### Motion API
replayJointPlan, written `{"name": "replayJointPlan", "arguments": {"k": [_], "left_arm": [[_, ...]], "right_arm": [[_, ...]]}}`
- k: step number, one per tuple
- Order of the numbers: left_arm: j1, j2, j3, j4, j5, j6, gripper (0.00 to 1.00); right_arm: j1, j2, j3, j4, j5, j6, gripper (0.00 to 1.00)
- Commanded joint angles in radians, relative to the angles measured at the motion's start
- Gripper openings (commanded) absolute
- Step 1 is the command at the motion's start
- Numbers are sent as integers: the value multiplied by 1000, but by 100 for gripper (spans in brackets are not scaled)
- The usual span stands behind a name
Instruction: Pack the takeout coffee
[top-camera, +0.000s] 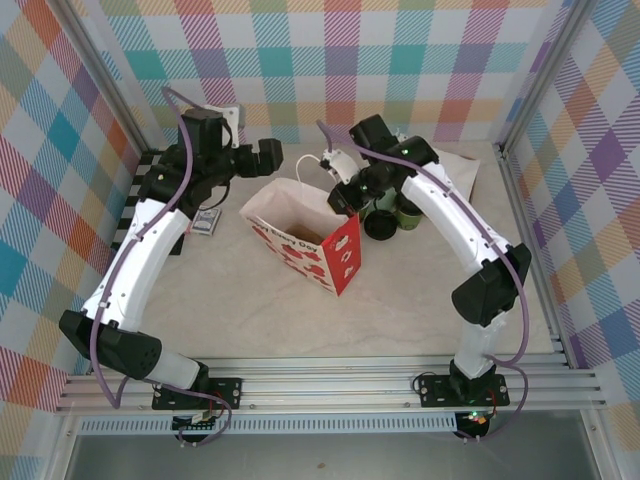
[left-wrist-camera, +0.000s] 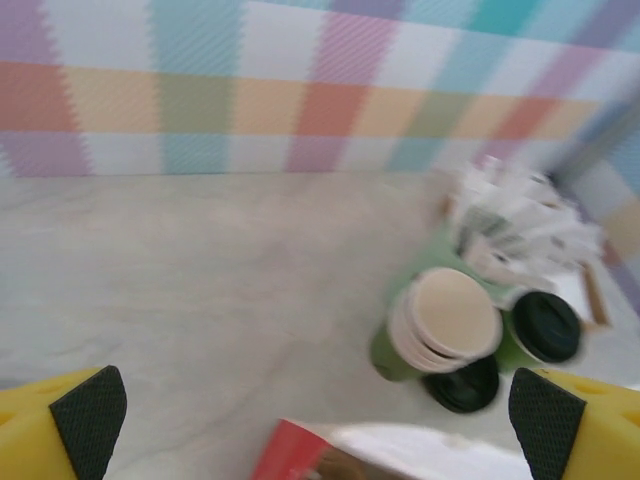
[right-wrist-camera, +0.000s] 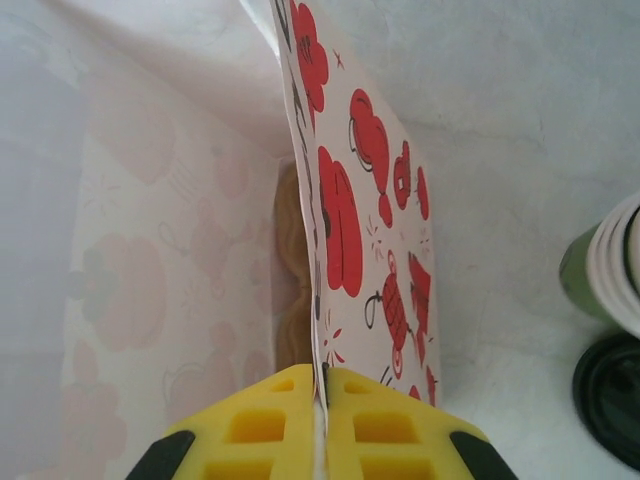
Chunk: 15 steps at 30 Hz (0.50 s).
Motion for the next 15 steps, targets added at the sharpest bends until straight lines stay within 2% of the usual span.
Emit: {"name": "replayJointPlan", "arguments": {"k": [1,3,5,7,11,15], "left_arm": [[16,-25,-18,-20,-216,-94,100],[17,-49,-49,0,-242,-105,100],[17,-73,-78,17,-237,-108,100],[17,-89,-95,13,-222,-108,100],[17,-93,-111,-15,-204,-108,100],[17,-75,-101,-41,-175,-110,100]], "right_arm": [[27,-100,-65,91,118,237,0],[28,-185,-177,219,136,332,0],[26,-255,-288,309,87,400,0],[26,-257,-337,289,33,424,0],[26,-192,-370,176,45,478,0],[28,-193,-301,162,57,488,0]]}}
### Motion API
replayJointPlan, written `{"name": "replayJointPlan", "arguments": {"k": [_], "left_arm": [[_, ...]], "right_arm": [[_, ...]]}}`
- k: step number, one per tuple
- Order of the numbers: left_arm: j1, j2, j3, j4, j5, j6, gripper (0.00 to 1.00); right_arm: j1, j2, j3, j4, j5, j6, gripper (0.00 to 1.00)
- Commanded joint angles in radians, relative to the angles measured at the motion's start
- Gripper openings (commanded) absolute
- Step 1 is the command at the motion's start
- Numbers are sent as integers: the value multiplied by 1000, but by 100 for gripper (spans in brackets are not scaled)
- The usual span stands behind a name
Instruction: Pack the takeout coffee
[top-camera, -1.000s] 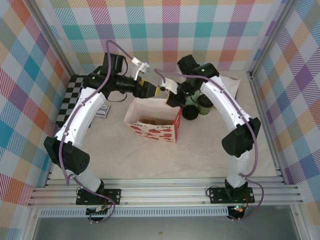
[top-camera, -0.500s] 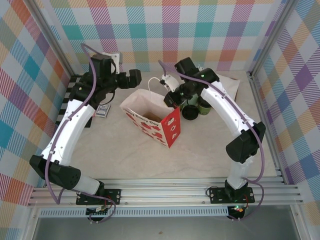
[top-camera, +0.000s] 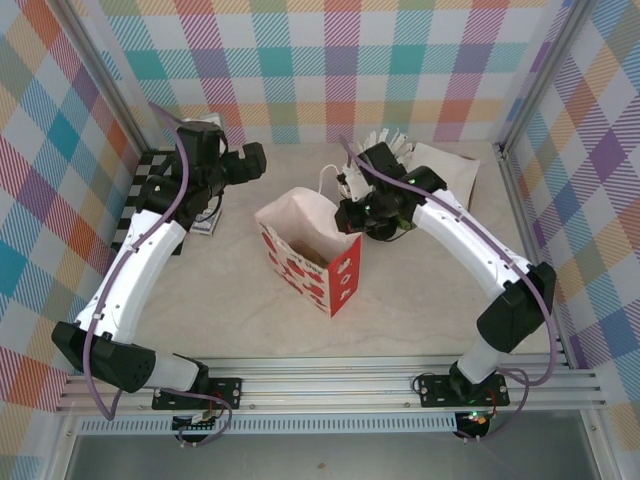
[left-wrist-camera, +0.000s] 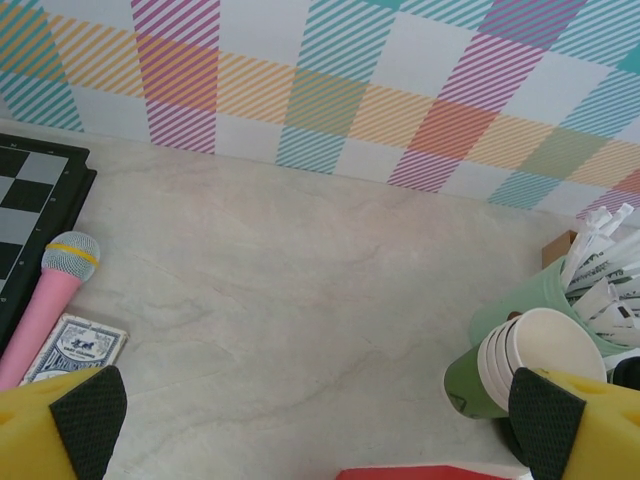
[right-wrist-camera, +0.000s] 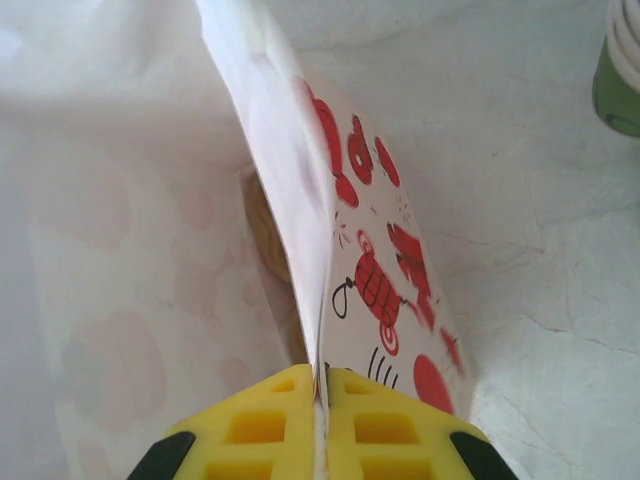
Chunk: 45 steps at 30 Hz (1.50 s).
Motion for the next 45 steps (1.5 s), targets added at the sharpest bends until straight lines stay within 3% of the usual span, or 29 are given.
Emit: {"name": "replayJointPlan", "arguments": {"k": [1,7,16,21,34,38,45], "left_arm": [[16,-3,0,-38,19,-16,100],[16,-8,-1,-24,72,-30,100],[16,-8,-9,-15,114,-42,100],[16,-7,-11,5,167,-39,100],[16,-15,-33,30,180,-33,100],[16,-9,-25,25,182,-34,100],[16,-13,-29,23,189,-41,100]], "right_arm": [[-2,-8,59,-19,1,45,0],[-1,-36,36,-25,1,25,0],[-2,-17,-34,-39,67,152,0],[-1,-1,8,-74,11,75,0],[-11,53,131,-184,43,-108,0],[-14,76,152,-199,24,-48,0],[-7,66,138,-172,63,223,0]]}}
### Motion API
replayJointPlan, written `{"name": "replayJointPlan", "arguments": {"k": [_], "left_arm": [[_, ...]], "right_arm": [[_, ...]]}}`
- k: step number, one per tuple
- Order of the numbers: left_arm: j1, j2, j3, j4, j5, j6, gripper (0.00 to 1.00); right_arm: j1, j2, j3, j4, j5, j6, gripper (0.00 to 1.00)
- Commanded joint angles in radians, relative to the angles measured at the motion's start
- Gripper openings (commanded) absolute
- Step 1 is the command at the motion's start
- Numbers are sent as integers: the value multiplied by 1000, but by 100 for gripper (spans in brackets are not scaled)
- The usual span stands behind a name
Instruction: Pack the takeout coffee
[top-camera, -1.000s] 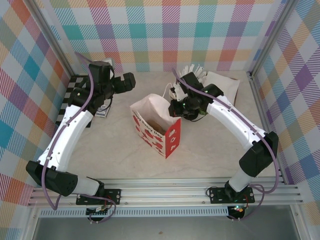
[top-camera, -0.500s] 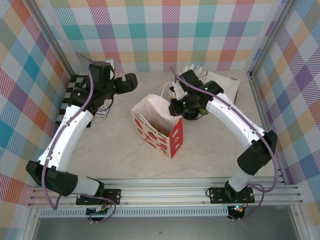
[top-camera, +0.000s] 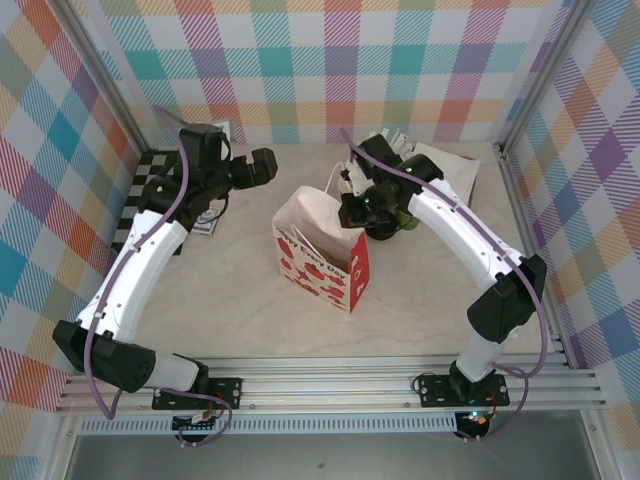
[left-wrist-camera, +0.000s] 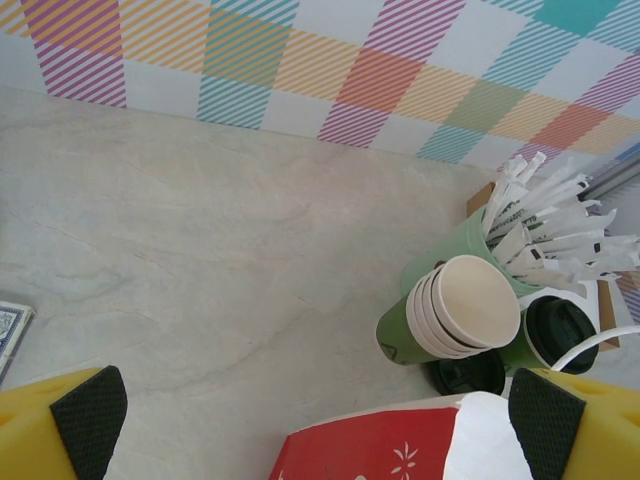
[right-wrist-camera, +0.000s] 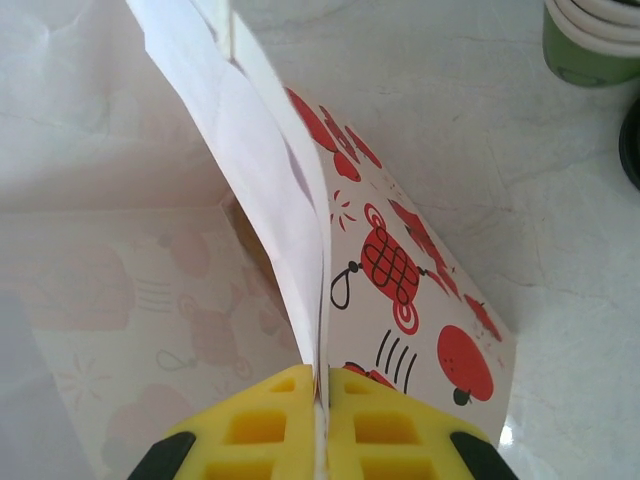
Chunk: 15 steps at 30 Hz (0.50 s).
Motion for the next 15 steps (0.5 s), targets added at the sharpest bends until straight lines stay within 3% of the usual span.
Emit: {"name": "replayJointPlan", "arguments": {"k": [1,15], "left_arm": [[16,-13,-10,16,13,-12,100],[16,0,-6,-6,-18,-17,100]], "right_arm": [[11,-9,-6,-5,26,168,0],[87,-35,-16,99,115,311,0]]}}
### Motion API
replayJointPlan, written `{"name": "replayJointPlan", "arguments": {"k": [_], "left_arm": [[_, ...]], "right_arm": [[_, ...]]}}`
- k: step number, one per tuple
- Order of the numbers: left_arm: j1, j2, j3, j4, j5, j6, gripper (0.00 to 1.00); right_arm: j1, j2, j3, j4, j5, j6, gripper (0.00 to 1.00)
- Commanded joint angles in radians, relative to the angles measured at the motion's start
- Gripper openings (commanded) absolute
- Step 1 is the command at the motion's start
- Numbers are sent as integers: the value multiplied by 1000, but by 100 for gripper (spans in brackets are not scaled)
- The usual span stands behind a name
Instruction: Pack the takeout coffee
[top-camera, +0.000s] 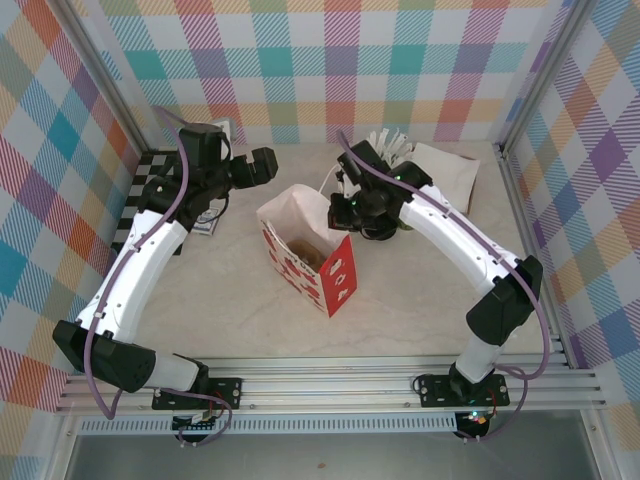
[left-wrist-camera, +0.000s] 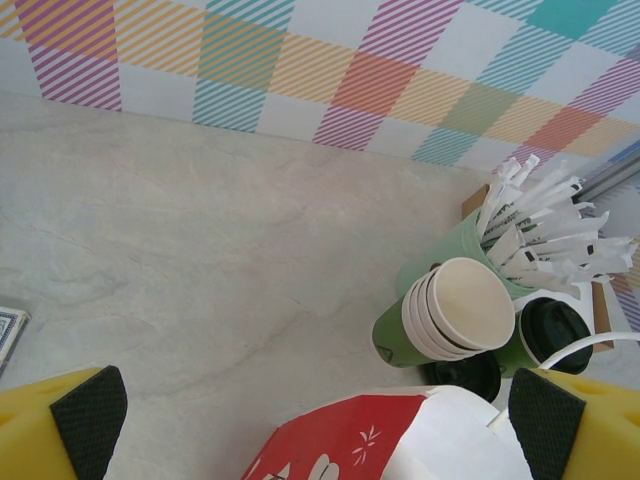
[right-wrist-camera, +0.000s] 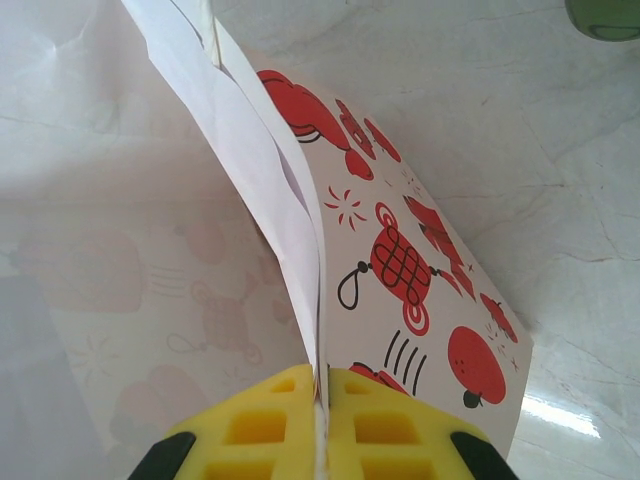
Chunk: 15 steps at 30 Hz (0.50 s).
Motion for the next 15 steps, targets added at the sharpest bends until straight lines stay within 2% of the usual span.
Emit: {"name": "replayJointPlan", "arguments": {"k": [1,5,10,15], "left_arm": [[16,0,-8,-14,-34,-18,100],[17,-9,-17,-22,-92,-26,100],[18,-9,-23,-24,-87,-23,100],[18,-3,-26,-17,-90,-23,100]], "right_arm": [[11,-33,-5,27,54,63,0],[25,-42,-25,37,101,96,0],[36,-81,-77,98,140,124,0],[37,-48,-27,46,114,13,20]]}}
